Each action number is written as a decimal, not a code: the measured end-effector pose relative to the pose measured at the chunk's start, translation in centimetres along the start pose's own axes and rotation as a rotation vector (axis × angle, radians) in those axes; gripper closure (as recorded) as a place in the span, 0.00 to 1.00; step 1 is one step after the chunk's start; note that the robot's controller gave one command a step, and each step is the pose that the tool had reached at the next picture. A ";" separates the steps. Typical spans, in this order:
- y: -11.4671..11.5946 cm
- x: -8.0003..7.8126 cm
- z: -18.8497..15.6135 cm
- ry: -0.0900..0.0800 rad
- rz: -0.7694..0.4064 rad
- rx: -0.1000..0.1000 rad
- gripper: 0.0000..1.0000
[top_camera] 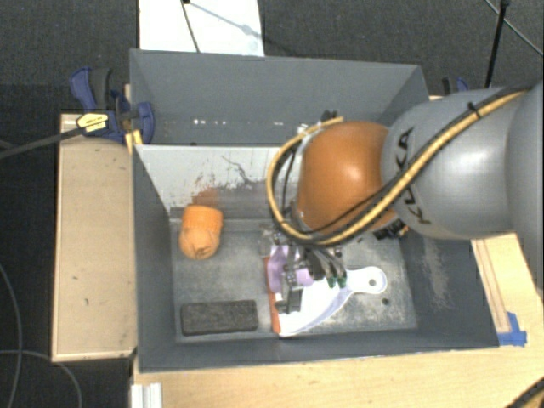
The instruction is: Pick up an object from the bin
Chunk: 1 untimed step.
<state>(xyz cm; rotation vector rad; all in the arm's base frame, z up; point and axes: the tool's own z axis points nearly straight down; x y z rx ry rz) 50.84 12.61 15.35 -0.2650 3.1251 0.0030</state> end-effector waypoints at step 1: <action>0.0 0.0 0.1 0.001 0.002 0.000 0.00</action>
Offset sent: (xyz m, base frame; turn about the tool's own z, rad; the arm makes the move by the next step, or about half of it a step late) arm -0.0155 -0.0913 -0.0748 -0.1201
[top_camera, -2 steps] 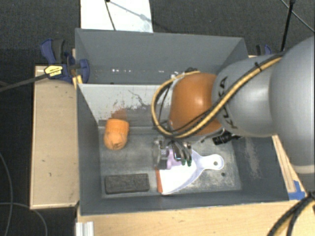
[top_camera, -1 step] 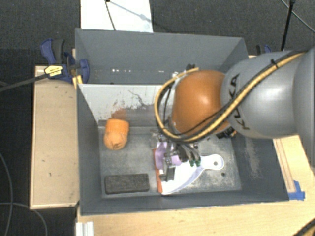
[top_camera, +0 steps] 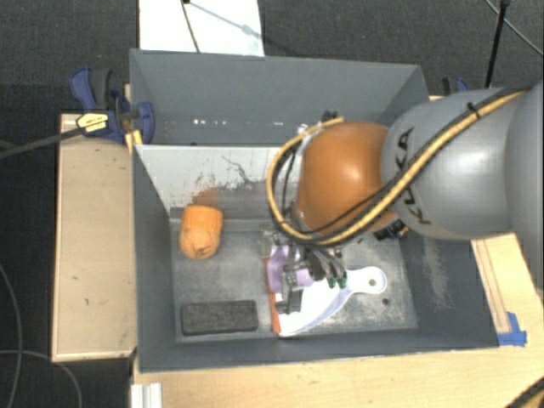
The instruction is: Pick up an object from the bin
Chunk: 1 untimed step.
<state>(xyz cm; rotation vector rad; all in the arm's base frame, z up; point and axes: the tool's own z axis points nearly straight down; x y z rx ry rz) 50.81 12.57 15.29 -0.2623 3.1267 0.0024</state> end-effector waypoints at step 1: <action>-3.9 1.3 3.4 -0.004 -0.067 -0.001 0.00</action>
Offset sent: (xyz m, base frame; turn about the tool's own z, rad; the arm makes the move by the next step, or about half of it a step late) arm -0.0273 -0.0514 -0.0749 0.0918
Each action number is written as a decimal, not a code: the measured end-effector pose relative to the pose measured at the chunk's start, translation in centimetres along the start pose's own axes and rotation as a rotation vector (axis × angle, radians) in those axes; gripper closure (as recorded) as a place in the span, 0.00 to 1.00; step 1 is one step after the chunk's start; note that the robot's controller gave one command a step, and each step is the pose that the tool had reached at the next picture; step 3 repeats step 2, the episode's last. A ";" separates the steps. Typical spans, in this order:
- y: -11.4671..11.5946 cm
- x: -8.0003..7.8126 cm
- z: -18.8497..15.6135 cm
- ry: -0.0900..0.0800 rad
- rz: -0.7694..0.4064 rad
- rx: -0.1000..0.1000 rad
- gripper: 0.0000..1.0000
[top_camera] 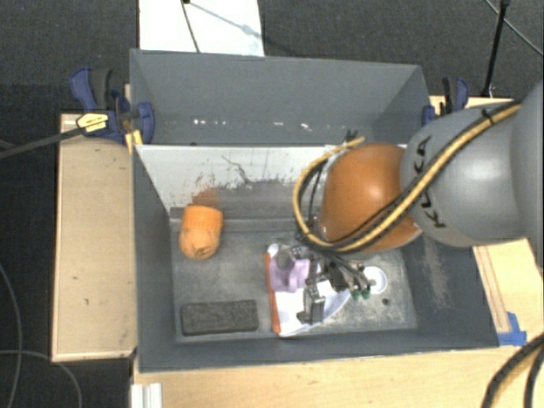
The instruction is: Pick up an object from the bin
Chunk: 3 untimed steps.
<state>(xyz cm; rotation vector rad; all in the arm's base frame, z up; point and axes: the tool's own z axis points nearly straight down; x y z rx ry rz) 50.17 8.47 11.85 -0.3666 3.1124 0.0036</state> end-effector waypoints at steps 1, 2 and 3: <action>-1.7 1.7 2.8 0.007 0.095 0.004 0.00; 0.0 1.4 4.1 0.018 0.114 0.000 1.00; 0.0 1.4 4.1 0.018 0.114 0.000 1.00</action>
Offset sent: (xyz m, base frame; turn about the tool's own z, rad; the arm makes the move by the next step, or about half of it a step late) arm -0.0123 -0.0042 -0.0439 0.1115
